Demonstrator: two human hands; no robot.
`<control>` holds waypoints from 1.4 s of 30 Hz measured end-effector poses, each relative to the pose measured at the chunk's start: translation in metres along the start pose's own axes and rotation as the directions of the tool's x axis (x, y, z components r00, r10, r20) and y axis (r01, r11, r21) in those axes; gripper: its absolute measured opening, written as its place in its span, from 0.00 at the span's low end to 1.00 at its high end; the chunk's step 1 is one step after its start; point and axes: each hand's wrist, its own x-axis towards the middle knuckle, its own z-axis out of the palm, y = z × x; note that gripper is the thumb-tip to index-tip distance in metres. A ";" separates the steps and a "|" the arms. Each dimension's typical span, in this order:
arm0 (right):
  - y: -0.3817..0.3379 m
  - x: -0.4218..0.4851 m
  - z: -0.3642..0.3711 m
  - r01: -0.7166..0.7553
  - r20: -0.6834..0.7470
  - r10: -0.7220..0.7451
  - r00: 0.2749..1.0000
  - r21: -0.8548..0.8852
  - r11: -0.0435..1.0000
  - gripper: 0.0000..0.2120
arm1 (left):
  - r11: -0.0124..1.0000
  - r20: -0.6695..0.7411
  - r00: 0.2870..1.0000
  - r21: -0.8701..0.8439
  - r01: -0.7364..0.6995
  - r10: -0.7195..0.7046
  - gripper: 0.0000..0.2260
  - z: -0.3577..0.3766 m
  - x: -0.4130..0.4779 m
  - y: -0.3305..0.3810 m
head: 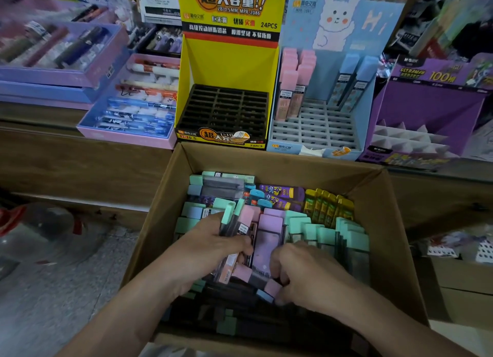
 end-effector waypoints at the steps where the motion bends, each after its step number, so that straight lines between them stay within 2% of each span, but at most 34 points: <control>1: 0.000 0.001 0.001 -0.002 -0.007 0.002 1.000 0.024 1.000 0.19 | 1.000 0.006 1.000 0.006 0.001 -0.001 0.07 0.000 0.000 0.000; 6: 0.007 0.007 0.000 -0.001 -0.082 0.024 0.996 0.273 0.962 0.12 | 1.000 0.020 1.000 0.004 0.011 -0.011 0.04 -0.001 -0.001 0.001; 10: 0.012 0.007 -0.015 0.073 -0.181 0.023 0.983 0.508 0.858 0.05 | 0.999 0.013 1.000 -0.049 0.021 -0.020 0.06 -0.002 -0.001 0.001; 12: 0.015 0.003 -0.024 0.147 -0.213 0.000 0.977 0.675 0.723 0.05 | 0.998 0.020 1.000 -0.066 0.011 -0.010 0.06 -0.001 -0.002 0.003; 14: 0.017 -0.001 -0.032 0.212 -0.230 -0.032 0.973 0.826 0.522 0.05 | 0.997 0.005 1.000 -0.082 0.008 -0.008 0.05 -0.001 -0.003 0.006; 17: 0.017 -0.005 -0.042 0.269 -0.249 -0.116 0.962 0.938 0.219 0.10 | 0.995 -0.010 1.000 -0.103 -0.009 0.008 0.05 0.003 -0.003 0.011; 18: 0.017 -0.005 -0.044 0.281 -0.262 -0.134 0.956 0.948 0.150 0.13 | 0.993 -0.015 1.000 -0.115 -0.016 0.014 0.05 0.004 -0.003 0.013; 20: 0.016 -0.006 -0.049 0.314 -0.299 -0.141 0.944 0.945 0.095 0.16 | 0.988 -0.012 1.000 -0.153 -0.015 0.013 0.06 0.006 -0.004 0.017; 22: 0.016 -0.006 -0.054 0.357 -0.345 -0.137 0.928 0.931 0.076 0.14 | 0.982 0.009 1.000 -0.186 0.014 -0.012 0.13 0.007 -0.004 0.020; 26: 0.017 -0.006 -0.066 0.441 -0.429 -0.119 0.896 0.892 0.105 0.12 | 0.959 0.016 1.000 -0.281 0.027 -0.024 0.17 0.007 -0.003 0.028; 30: 0.017 -0.006 -0.080 0.520 -0.517 -0.071 0.853 0.827 0.213 0.11 | 0.967 -0.009 0.992 -0.223 -0.123 0.124 0.07 0.008 0.001 0.043; 34: 0.013 -0.005 -0.093 0.610 -0.665 0.070 0.744 0.718 0.336 0.16 | 0.957 -0.158 0.959 -0.135 -0.257 0.235 0.11 0.017 0.010 0.058; 38: 0.012 -0.004 -0.102 0.642 -0.749 0.091 0.657 0.618 0.454 0.15 | 0.933 -0.256 0.917 -0.110 -0.343 0.306 0.09 0.028 0.018 0.070; 40: 0.014 -0.004 -0.104 0.643 -0.766 0.105 0.634 0.597 0.480 0.13 | 0.917 -0.286 0.893 -0.093 -0.388 0.349 0.09 0.031 0.021 0.073; 42: 0.016 -0.005 -0.107 0.660 -0.774 0.108 0.624 0.596 0.458 0.10 | 0.907 -0.292 0.878 -0.071 -0.416 0.380 0.09 0.033 0.024 0.075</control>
